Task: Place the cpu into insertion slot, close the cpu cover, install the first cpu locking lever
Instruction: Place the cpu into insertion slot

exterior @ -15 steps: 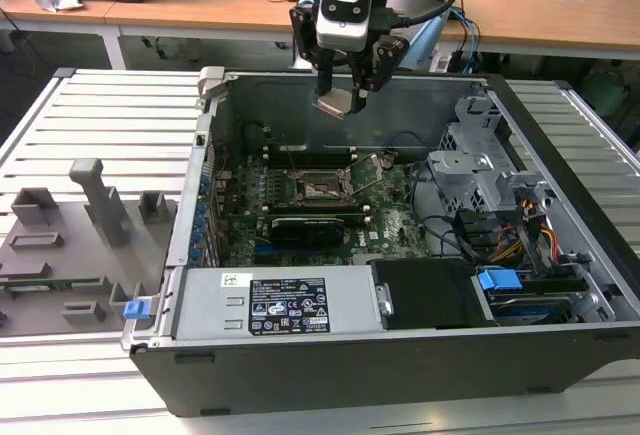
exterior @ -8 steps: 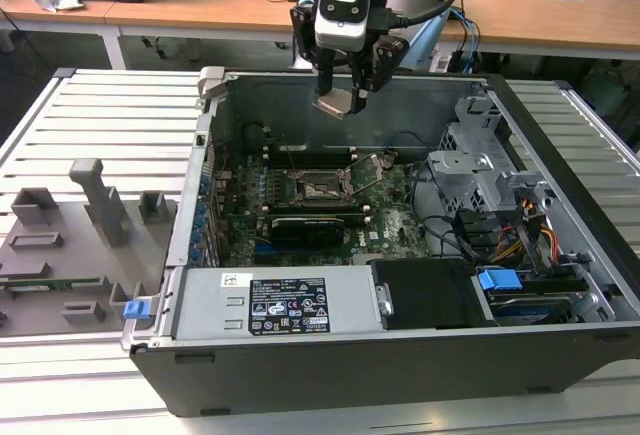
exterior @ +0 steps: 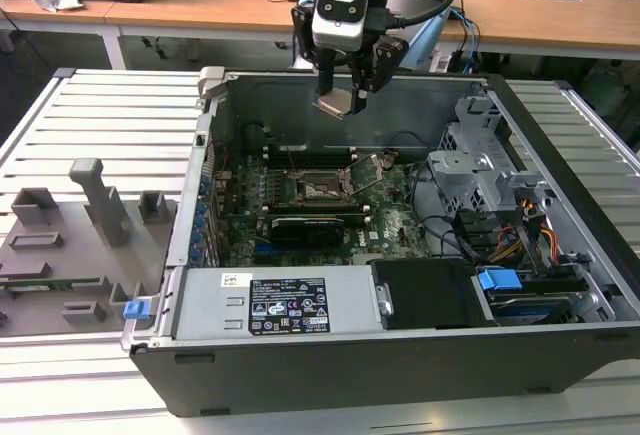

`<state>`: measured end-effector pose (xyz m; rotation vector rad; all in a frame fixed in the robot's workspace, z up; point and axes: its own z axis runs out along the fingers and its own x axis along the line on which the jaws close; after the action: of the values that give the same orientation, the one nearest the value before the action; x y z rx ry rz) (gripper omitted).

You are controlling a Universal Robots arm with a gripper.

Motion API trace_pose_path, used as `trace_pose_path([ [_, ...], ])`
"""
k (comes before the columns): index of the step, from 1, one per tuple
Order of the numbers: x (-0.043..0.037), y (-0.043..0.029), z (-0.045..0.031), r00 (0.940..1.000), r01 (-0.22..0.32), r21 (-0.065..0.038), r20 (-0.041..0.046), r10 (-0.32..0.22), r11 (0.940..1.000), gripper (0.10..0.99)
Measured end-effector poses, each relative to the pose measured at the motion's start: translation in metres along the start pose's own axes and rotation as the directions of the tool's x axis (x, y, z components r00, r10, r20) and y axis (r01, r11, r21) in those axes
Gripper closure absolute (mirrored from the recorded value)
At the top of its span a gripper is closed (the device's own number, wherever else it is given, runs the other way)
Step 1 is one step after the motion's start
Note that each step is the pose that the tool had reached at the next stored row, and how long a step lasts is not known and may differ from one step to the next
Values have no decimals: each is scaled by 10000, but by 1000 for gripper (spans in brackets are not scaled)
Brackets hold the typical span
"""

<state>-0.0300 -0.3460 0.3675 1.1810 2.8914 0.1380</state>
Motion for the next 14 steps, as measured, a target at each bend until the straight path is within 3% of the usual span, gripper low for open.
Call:
trace_pose_path([
  [14, 0, 0, 0, 9994, -348, -8, 30, 348, 9994, 557],
])
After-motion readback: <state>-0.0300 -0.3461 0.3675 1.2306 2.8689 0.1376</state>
